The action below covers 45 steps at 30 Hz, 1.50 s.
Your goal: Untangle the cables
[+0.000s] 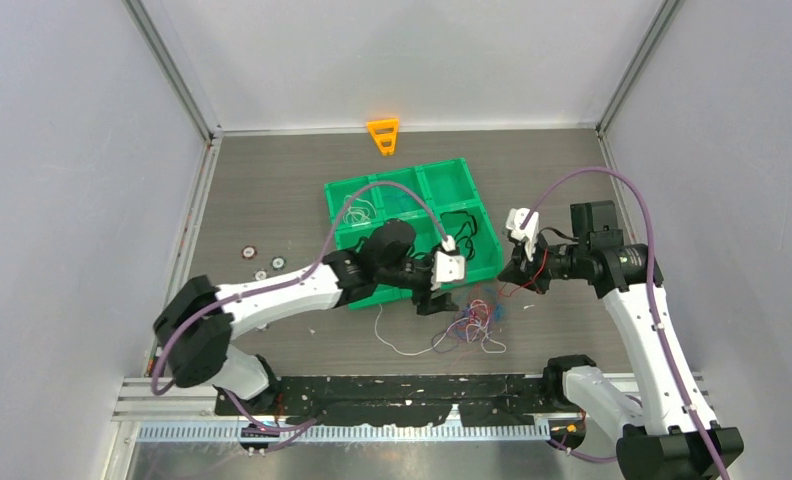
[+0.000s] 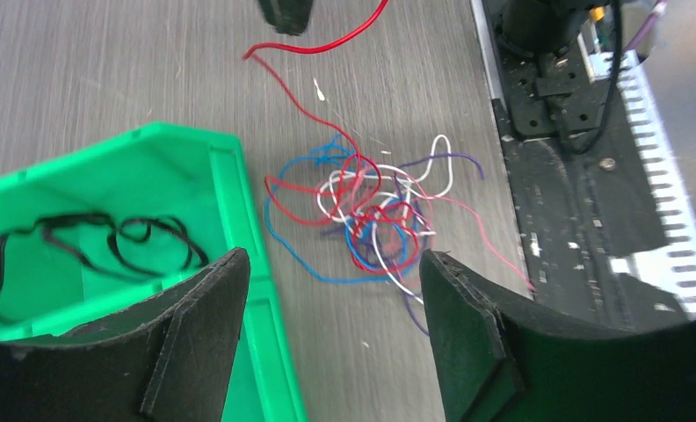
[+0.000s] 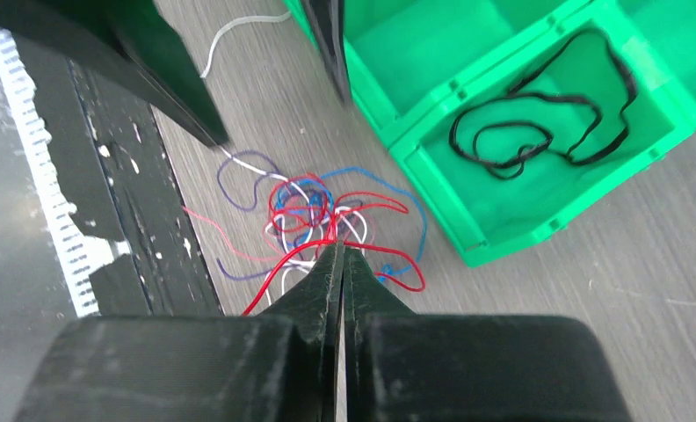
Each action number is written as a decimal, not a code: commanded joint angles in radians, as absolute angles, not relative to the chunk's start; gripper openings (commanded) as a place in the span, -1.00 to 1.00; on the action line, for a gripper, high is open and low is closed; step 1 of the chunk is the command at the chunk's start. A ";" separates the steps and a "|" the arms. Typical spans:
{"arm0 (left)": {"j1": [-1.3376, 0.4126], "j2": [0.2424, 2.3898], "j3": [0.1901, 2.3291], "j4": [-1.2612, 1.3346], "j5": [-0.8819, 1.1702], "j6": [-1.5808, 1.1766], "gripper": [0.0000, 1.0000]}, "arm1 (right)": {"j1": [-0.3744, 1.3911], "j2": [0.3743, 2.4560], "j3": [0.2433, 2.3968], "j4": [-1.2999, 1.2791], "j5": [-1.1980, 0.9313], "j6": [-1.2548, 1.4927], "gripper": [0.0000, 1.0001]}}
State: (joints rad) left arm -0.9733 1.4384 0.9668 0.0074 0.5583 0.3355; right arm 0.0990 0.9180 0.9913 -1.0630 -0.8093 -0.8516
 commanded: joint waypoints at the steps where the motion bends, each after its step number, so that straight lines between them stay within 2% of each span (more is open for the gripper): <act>1: -0.988 1.573 1.030 0.167 0.620 0.547 0.30 | 0.104 0.905 1.063 -1.051 -0.889 -0.767 -0.89; 7: -0.999 1.687 1.036 0.242 0.577 0.768 0.34 | 0.102 0.891 1.064 -1.068 -0.876 -0.767 -0.89; 19: -1.047 1.846 1.101 0.222 0.463 1.037 0.35 | 0.103 0.901 1.084 -1.084 -0.859 -0.764 -0.89; 20: -1.048 1.844 1.096 0.232 0.455 1.047 0.24 | 0.103 0.905 1.083 -1.084 -0.856 -0.764 -0.89; 23: -1.049 1.811 1.084 0.247 0.430 1.036 -0.30 | 0.103 0.915 1.076 -1.083 -0.841 -0.766 -0.89; 28: -1.038 1.673 1.038 0.180 0.428 1.048 -1.00 | 0.099 0.934 1.043 -1.069 -0.805 -0.775 -0.89; 32: -1.029 1.535 1.003 0.130 0.442 1.018 -1.00 | 0.092 0.951 1.013 -1.029 -0.786 -0.760 -0.89; 34: -1.026 1.468 0.994 0.132 0.432 0.964 -1.00 | 0.091 0.963 0.989 -0.992 -0.745 -0.750 -0.79; 36: -1.020 1.396 1.002 0.135 0.406 0.875 -1.00 | 0.087 0.985 0.959 -0.955 -0.677 -0.749 -0.50; 41: -0.974 1.231 1.111 0.040 0.376 0.635 -1.00 | 0.029 1.038 0.864 -0.885 -0.537 -0.834 -0.10; 44: -0.946 1.169 1.179 -0.032 0.370 0.540 -1.00 | -0.026 1.075 0.796 -0.850 -0.508 -0.884 0.46; 45: -0.941 1.154 1.202 -0.059 0.361 0.513 -1.00 | -0.050 1.083 0.786 -0.839 -0.491 -0.911 0.55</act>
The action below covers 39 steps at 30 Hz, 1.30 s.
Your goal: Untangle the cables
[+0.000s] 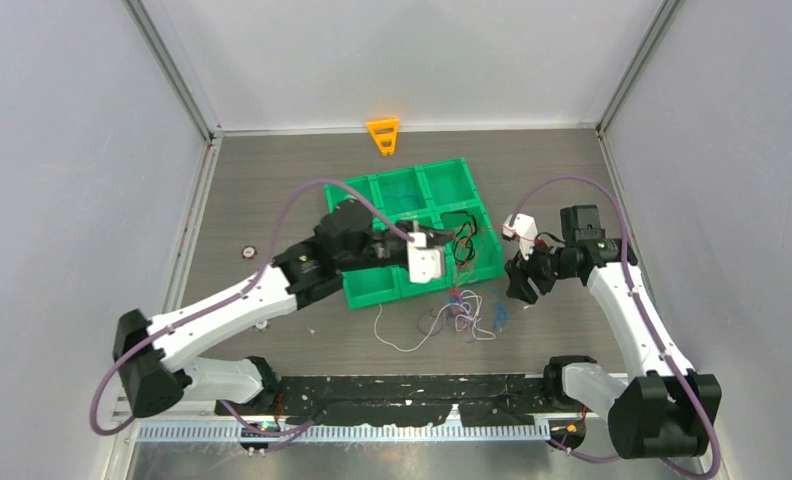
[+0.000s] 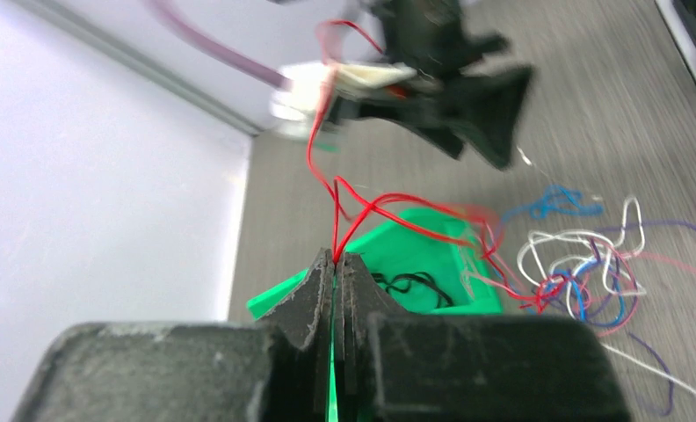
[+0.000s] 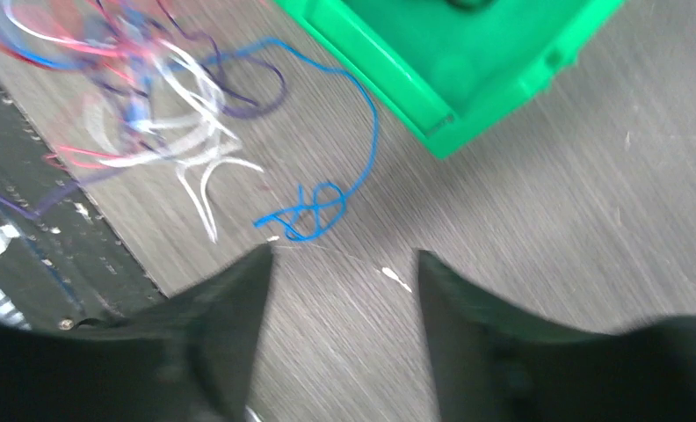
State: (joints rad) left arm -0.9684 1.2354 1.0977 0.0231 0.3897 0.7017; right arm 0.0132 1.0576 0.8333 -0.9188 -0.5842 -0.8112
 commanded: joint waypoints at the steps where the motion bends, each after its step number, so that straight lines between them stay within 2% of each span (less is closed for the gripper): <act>1: -0.936 1.143 1.227 -0.092 0.358 0.486 -1.00 | -0.070 1.098 0.771 -0.834 -0.469 -0.925 0.64; 4: -0.932 1.133 1.286 -0.148 0.331 0.440 -1.00 | -0.130 1.122 0.805 -0.852 -0.477 -0.963 0.73; 8: -0.933 1.129 1.310 -0.188 0.303 0.399 -1.00 | -0.215 1.077 0.956 -1.028 -0.702 -0.991 0.93; 10: -0.933 1.131 1.314 -0.209 0.287 0.363 -1.00 | -0.221 1.019 0.985 -1.064 -0.822 -0.968 0.95; 13: -0.933 1.114 1.309 -0.218 0.276 0.332 -1.00 | -0.222 0.948 0.946 -0.926 -0.782 -0.861 0.91; 16: -0.931 1.092 1.299 -0.240 0.300 0.323 -1.00 | -0.240 0.968 0.903 -0.794 -0.642 -0.828 0.91; 19: -0.931 1.086 1.305 -0.282 0.303 0.277 -1.00 | -0.269 1.024 1.053 -0.993 -0.862 -0.896 0.91; 21: -0.929 1.067 1.276 -0.259 0.315 0.243 -1.00 | -0.252 0.995 1.065 -1.010 -1.027 -0.844 0.91; 23: -0.928 1.040 1.233 -0.213 0.332 0.229 -1.00 | -0.171 0.937 1.005 -0.863 -1.064 -0.652 0.91; 28: -0.924 1.038 1.242 -0.222 0.294 0.185 -1.00 | 0.139 0.787 0.780 -0.313 -0.983 -0.191 0.90; 32: -0.923 1.039 1.254 -0.216 0.297 0.149 -1.00 | 0.348 0.757 0.659 -0.083 -0.838 -0.100 0.90; 39: -0.917 1.049 1.330 -0.239 0.286 0.095 -1.00 | 0.645 0.914 0.580 0.267 -0.637 -0.064 0.91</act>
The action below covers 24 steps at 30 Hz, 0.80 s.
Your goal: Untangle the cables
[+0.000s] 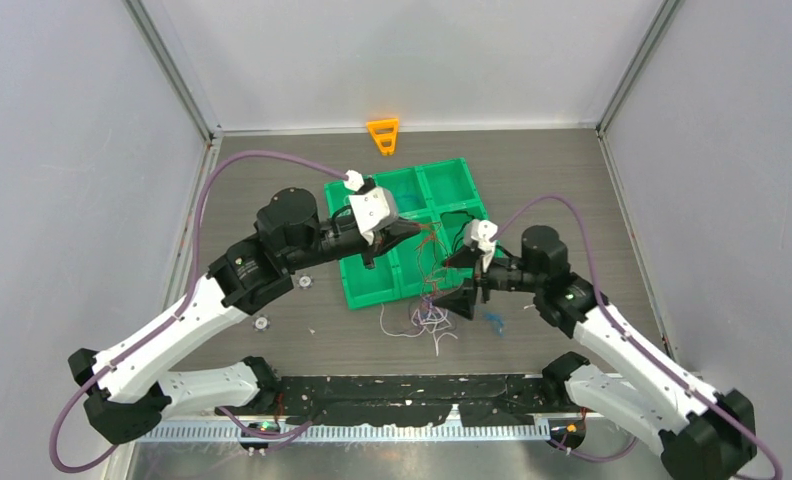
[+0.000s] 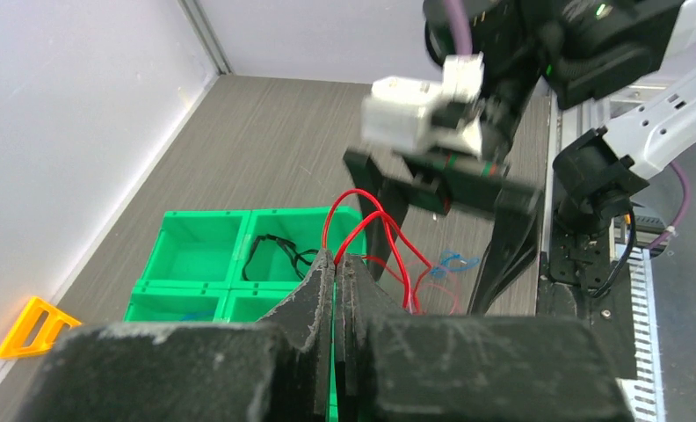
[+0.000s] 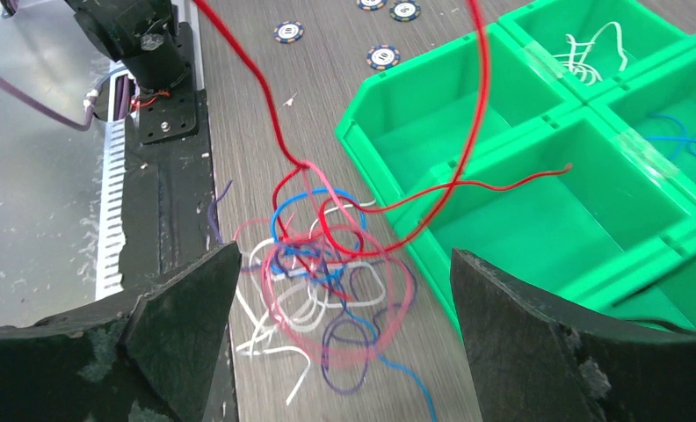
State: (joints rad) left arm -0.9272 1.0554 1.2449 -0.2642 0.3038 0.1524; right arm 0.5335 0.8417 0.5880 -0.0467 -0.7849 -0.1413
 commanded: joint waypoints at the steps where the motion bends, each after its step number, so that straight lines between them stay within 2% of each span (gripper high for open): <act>1: -0.909 1.049 1.349 -0.245 0.287 0.077 -1.00 | 0.665 0.966 0.584 0.299 -0.629 -0.066 0.99; 2: -0.894 1.049 1.368 -0.250 0.299 0.054 -1.00 | 0.693 0.994 0.588 0.312 -0.622 -0.065 0.89; 3: -0.874 1.050 1.387 -0.254 0.316 0.029 -1.00 | 0.707 1.043 0.592 0.314 -0.616 -0.063 0.65; 4: -0.854 1.048 1.410 -0.254 0.334 0.010 -1.00 | 0.710 1.063 0.590 0.319 -0.614 -0.061 0.53; 5: -0.834 1.047 1.432 -0.256 0.347 -0.019 -1.00 | 0.711 1.092 0.577 0.321 -0.607 -0.064 0.22; 6: -0.816 1.046 1.458 -0.260 0.361 -0.039 -1.00 | 0.711 1.101 0.568 0.326 -0.602 -0.079 0.04; 7: -0.797 1.046 1.483 -0.264 0.381 -0.050 -1.00 | 0.712 1.110 0.546 0.329 -0.602 -0.089 -0.29; 9: -0.761 1.043 1.535 -0.267 0.421 -0.066 -1.00 | 0.712 1.111 0.523 0.311 -0.606 -0.132 -0.56; 12: -0.718 1.038 1.623 -0.275 0.474 -0.093 -1.00 | 0.712 1.105 0.510 0.228 -0.610 -0.224 -0.58; 17: -0.696 1.036 1.745 -0.291 0.507 -0.082 -1.00 | 0.709 1.071 0.465 0.145 -0.619 -0.381 -0.41; 22: -0.665 1.040 1.794 -0.293 0.493 -0.087 -1.00 | 0.709 1.042 0.469 0.110 -0.637 -0.406 -0.17; 24: -0.653 1.044 1.819 -0.292 0.491 -0.091 -1.00 | 0.709 1.042 0.477 0.097 -0.632 -0.412 -0.16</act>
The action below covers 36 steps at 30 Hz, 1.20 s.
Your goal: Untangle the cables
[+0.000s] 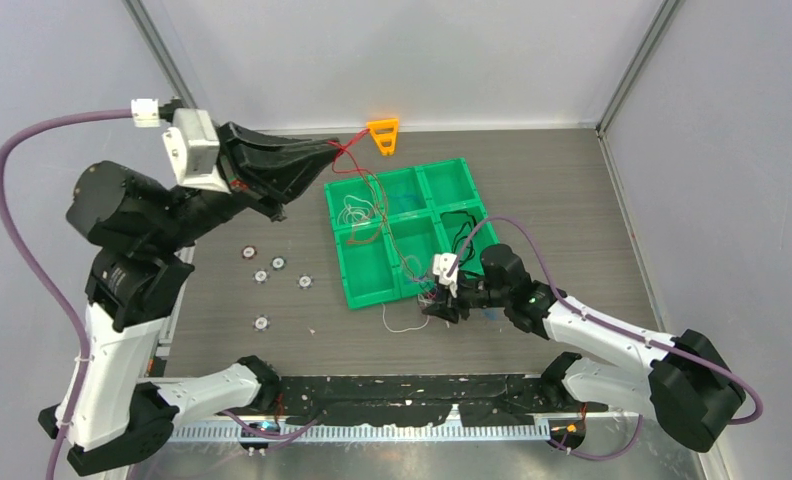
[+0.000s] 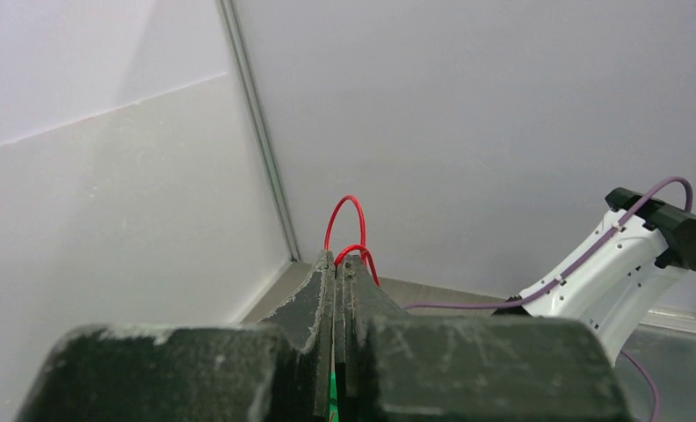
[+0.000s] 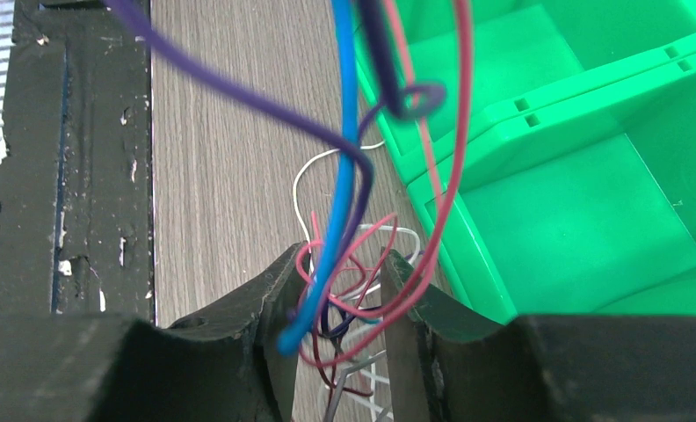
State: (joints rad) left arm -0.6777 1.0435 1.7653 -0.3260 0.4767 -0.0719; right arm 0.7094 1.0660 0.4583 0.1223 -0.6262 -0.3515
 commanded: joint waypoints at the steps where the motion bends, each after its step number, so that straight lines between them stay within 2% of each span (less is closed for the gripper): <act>1: -0.645 1.049 1.833 -0.289 0.491 -0.092 -1.00 | 0.709 1.042 0.480 0.087 -0.632 -0.417 -0.17; 3: -0.633 1.058 1.879 -0.286 0.488 -0.099 -1.00 | 0.709 1.040 0.485 0.083 -0.630 -0.423 -0.35; 5: -0.619 1.074 1.927 -0.285 0.478 -0.108 -1.00 | 0.709 1.041 0.488 0.080 -0.632 -0.428 -0.68; 7: -0.600 1.090 1.975 -0.282 0.467 -0.109 -1.00 | 0.709 1.042 0.498 0.046 -0.618 -0.461 -0.85; 14: -0.558 1.106 2.068 -0.297 0.455 -0.102 -1.00 | 0.681 1.025 0.578 -0.325 -0.568 -0.815 -0.89; 16: -0.558 1.105 2.058 -0.308 0.457 -0.080 -1.00 | 0.681 1.014 0.586 -0.453 -0.577 -0.889 -0.72; 17: -0.558 1.100 2.039 -0.312 0.448 -0.075 -1.00 | 0.681 1.009 0.605 -0.476 -0.582 -0.898 -0.34; 18: -0.558 1.096 2.012 -0.318 0.444 -0.067 -1.00 | 0.681 1.006 0.617 -0.519 -0.583 -0.897 -0.04; 19: -0.558 1.094 1.986 -0.339 0.447 -0.055 -1.00 | 0.681 0.996 0.649 -0.539 -0.588 -0.887 0.42; 21: -0.558 1.091 1.921 -0.375 0.436 -0.030 -1.00 | 0.681 0.972 0.715 -0.603 -0.611 -0.831 0.76; 22: -0.558 1.091 1.893 -0.391 0.423 -0.015 -1.00 | 0.680 0.953 0.743 -0.649 -0.630 -0.815 0.85; 27: -0.560 1.090 1.733 -0.433 0.334 0.075 -1.00 | 0.681 0.878 0.916 -0.733 -0.668 -0.629 0.94; 32: -0.560 1.101 1.552 -0.450 0.242 0.182 -1.00 | 0.669 0.804 0.972 -0.732 -0.595 -0.519 0.98; 36: -0.560 1.155 1.488 -0.503 0.192 0.204 -1.00 | 0.614 0.820 0.986 -0.731 -0.572 -0.426 0.99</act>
